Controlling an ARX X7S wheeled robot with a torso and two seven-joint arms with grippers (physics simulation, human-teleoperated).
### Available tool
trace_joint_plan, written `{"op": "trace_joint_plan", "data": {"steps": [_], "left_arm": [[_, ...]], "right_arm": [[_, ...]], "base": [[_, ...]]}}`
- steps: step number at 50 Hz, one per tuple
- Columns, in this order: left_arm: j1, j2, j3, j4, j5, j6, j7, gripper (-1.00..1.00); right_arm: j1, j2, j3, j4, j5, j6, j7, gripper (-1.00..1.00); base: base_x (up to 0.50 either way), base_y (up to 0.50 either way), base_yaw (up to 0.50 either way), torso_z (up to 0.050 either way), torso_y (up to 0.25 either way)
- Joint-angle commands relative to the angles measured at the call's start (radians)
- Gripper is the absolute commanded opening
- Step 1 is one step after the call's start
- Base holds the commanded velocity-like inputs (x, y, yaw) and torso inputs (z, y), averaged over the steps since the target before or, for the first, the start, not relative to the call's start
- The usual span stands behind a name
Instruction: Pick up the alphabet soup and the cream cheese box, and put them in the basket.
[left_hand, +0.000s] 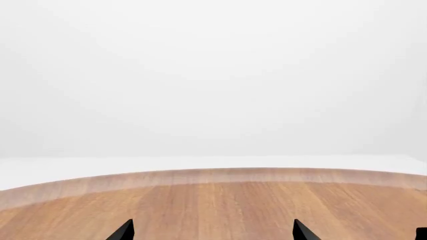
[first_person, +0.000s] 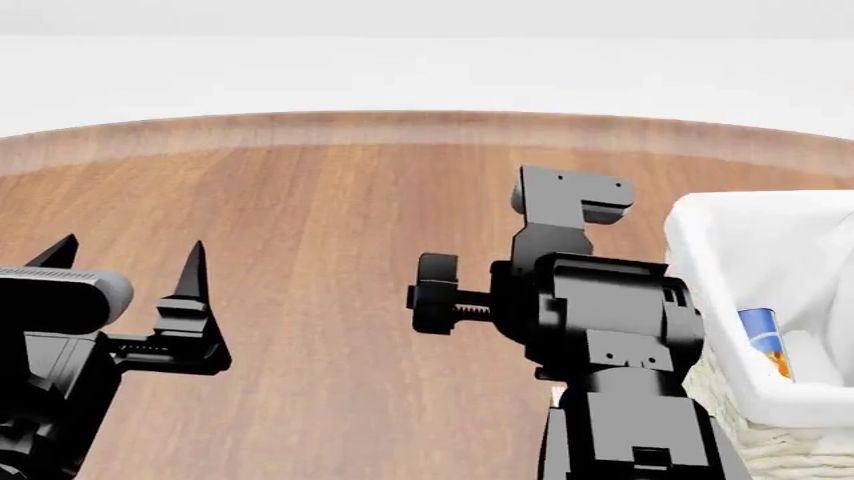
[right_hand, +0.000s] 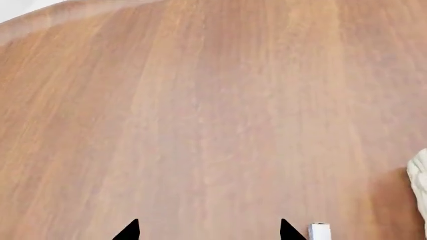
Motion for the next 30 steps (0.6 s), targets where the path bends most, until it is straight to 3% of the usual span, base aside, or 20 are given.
{"op": "trace_joint_plan", "data": {"steps": [1, 30], "left_arm": [[-0.002, -0.002, 0.001, -0.004, -0.002, 0.004, -0.001, 1.00], [0.004, -0.005, 0.008, -0.022, -0.003, 0.022, -0.001, 1.00]], "right_arm": [[-0.023, 0.007, 0.072, 0.000, -0.047, 0.007, 0.023, 1.00], [-0.054, 0.030, 0.097, 0.000, -0.072, -0.001, 0.153, 1.00]], "base": [[0.00, 0.00, 0.00, 0.000, 0.000], [0.00, 0.00, 0.00, 0.000, 0.000]]}}
